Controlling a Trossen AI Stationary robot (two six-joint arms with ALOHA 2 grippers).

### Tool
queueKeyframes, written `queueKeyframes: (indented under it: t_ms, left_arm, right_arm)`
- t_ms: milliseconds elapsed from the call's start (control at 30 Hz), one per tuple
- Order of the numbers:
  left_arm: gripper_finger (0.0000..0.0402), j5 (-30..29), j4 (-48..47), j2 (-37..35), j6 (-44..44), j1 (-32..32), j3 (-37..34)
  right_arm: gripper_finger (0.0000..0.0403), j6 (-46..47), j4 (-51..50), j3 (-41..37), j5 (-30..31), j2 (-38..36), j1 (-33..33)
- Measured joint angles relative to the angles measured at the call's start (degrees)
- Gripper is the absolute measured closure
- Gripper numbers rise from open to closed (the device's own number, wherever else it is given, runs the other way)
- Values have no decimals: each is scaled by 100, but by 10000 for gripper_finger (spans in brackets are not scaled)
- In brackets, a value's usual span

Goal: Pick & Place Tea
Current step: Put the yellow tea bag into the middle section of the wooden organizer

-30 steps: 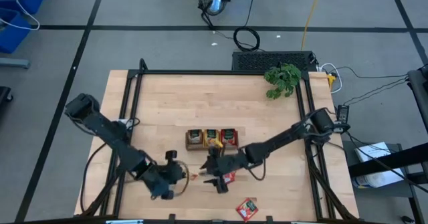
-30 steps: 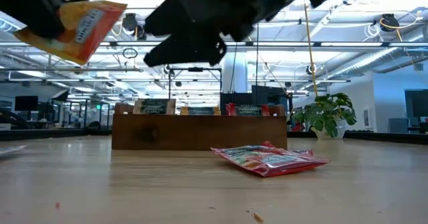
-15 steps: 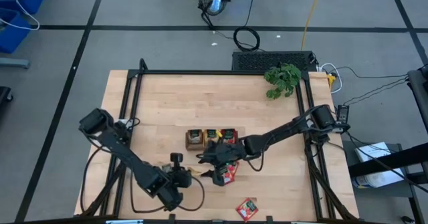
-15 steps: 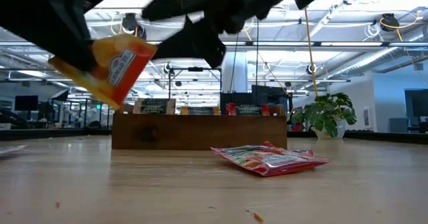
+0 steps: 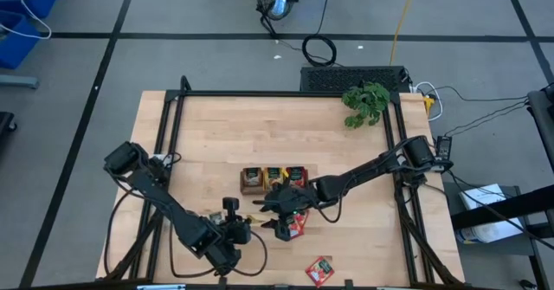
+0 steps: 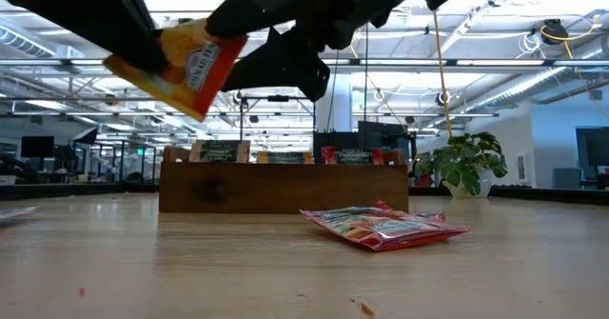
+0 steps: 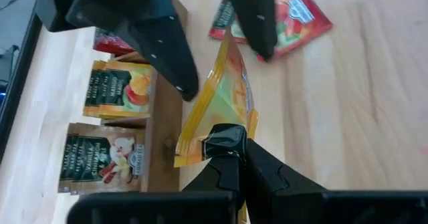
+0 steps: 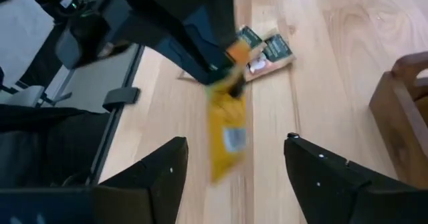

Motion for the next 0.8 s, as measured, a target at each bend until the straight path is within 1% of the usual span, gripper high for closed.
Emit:
queueKeyframes:
  t_ms: [100,200,267,433,467,567,633,800]
  left_arm:
    - [394,0,0,-1,-6,53,0]
    - [394,2,9,-1,-12,90,0]
    - [394,2,2,-1,-14,95,-2]
    - [394,17,2,1,5,115,-4]
    - [394,20,0,1,12,117,-4]
    - [391,26,-26,1,51,121,-4]
    - [381,60,-131,-42,-6,105,-4]
    - [331,474,-482,-300,-458,22,-4]
  right_arm:
    - [191,-89,21,0,-8,0,-23]
    - [230,-187,81,0,-10,65,-78]
    - [266,-308,52,0,-9,76,-98]
    - [377,-794,69,0,10,90,-109]
    - [388,-917,69,0,32,90,-109]
    - [388,-1059,60,2,138,90,-109]
    - [390,-1135,10,9,162,90,-109]
    - [395,-1270,-24,-163,323,100,-109]
